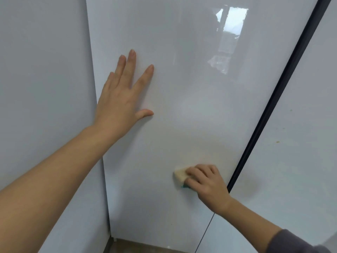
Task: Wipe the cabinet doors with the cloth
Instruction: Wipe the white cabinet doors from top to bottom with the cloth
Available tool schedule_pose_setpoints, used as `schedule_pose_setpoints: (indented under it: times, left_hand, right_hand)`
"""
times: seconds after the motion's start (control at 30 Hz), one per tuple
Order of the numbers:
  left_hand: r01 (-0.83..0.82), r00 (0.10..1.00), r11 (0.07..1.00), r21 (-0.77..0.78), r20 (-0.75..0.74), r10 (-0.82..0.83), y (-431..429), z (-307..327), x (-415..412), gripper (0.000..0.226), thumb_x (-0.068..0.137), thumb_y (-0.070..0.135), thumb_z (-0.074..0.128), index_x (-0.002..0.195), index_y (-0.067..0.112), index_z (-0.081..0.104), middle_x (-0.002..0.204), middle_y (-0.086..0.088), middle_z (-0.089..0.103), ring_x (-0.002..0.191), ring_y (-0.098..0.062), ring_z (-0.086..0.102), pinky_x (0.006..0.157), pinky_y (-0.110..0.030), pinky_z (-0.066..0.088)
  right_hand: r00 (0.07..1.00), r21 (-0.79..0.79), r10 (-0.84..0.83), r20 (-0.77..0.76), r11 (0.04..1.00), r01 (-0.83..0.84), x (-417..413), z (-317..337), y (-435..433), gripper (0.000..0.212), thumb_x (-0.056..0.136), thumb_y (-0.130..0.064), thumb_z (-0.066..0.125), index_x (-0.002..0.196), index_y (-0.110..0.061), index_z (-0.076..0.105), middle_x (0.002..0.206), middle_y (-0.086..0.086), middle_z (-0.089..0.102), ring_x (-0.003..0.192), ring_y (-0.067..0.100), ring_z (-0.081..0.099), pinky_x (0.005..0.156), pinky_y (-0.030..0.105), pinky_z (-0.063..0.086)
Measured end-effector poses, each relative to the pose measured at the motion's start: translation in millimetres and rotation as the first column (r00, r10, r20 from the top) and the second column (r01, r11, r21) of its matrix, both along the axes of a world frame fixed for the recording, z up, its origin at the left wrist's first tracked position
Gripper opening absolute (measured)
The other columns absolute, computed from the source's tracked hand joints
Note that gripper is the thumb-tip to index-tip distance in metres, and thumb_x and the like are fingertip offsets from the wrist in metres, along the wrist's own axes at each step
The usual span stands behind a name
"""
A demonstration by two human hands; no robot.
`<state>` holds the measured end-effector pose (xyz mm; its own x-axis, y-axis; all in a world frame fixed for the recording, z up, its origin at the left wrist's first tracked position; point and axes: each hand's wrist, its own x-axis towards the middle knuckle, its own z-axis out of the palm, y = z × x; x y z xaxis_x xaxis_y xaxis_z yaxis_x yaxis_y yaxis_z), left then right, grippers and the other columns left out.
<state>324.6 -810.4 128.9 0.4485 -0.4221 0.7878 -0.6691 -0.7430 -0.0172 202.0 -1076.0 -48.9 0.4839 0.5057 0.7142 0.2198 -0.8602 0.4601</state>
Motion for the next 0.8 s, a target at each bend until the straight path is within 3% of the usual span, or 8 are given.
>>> schedule_pose_setpoints:
  times: [0.1,0.27,0.37,0.47,0.53,0.7,0.8]
  left_hand:
    - [-0.019,1.000,1.000,-0.009,0.004,0.019,11.0,-0.7,4.5,0.105,0.075,0.045,0.075,0.156,0.029,0.010,0.163,-0.014,-0.006,0.150,-0.035,-0.005,0.119,-0.055,0.013]
    - [-0.039,0.998,0.998,-0.054,-0.041,0.037,21.7,-2.6,15.7,0.104,0.077,0.044,0.074,0.156,0.031,0.008,0.163,-0.014,-0.010,0.149,-0.038,-0.008,0.116,-0.052,0.021]
    - [-0.032,0.997,0.996,-0.081,-0.070,0.027,25.8,-3.1,19.2,0.104,0.077,0.042,0.075,0.156,0.033,0.008,0.163,-0.012,-0.013,0.149,-0.036,-0.009,0.108,-0.053,0.037]
    - [-0.056,0.997,0.997,-0.062,-0.058,0.052,27.9,-1.5,17.5,0.105,0.076,0.043,0.076,0.156,0.034,0.009,0.163,-0.011,-0.012,0.150,-0.033,-0.006,0.097,-0.051,0.047]
    - [-0.074,0.996,0.996,-0.051,-0.052,0.072,28.6,-0.8,15.9,0.106,0.075,0.044,0.077,0.155,0.036,0.009,0.164,-0.009,-0.011,0.151,-0.031,-0.005,0.091,-0.048,0.050]
    - [-0.113,0.993,0.993,0.023,-0.020,0.113,37.3,1.3,15.8,0.109,0.073,0.041,0.080,0.155,0.036,0.008,0.164,-0.009,-0.008,0.151,-0.032,0.000,0.087,-0.045,0.052]
    - [-0.142,0.990,0.986,0.093,0.003,0.142,44.9,5.7,15.9,0.114,0.070,0.035,0.083,0.156,0.035,0.008,0.164,-0.009,-0.006,0.151,-0.031,0.003,0.089,-0.045,0.051]
  right_hand:
    - [0.999,0.016,0.009,-0.047,1.000,-0.008,7.0,24.7,10.0,0.016,0.085,-0.002,0.063,0.079,-0.017,0.065,0.099,0.004,0.067,0.093,0.025,0.055,0.073,0.035,0.038]
    - [0.978,0.261,0.010,0.209,0.963,-0.066,31.8,109.9,48.3,0.026,0.082,0.004,0.050,0.075,-0.011,0.069,0.094,0.008,0.068,0.092,0.026,0.051,0.068,0.036,0.035]
    - [0.979,0.226,0.019,0.205,0.972,-0.066,39.5,76.6,59.5,0.027,0.099,-0.008,0.048,0.084,-0.014,0.070,0.102,0.006,0.069,0.095,0.027,0.052,0.072,0.036,0.038]
    - [0.996,0.055,0.079,0.041,0.995,-0.081,38.6,25.1,62.1,0.022,0.098,-0.010,0.053,0.084,-0.017,0.069,0.104,0.004,0.069,0.093,0.027,0.057,0.070,0.035,0.041]
    - [0.994,0.028,0.104,-0.017,0.994,-0.103,43.2,26.5,65.2,0.020,0.094,-0.009,0.055,0.082,-0.017,0.068,0.104,0.003,0.069,0.093,0.027,0.056,0.070,0.035,0.039]
    - [0.979,0.228,0.115,0.166,0.962,-0.151,65.7,94.7,102.9,0.023,0.088,-0.003,0.051,0.080,-0.013,0.070,0.104,0.002,0.071,0.089,0.027,0.050,0.066,0.034,0.036]
    - [0.976,0.229,0.131,0.174,0.958,-0.170,80.2,71.6,124.7,0.024,0.094,-0.004,0.051,0.085,-0.013,0.071,0.109,0.002,0.071,0.090,0.027,0.050,0.066,0.034,0.036]
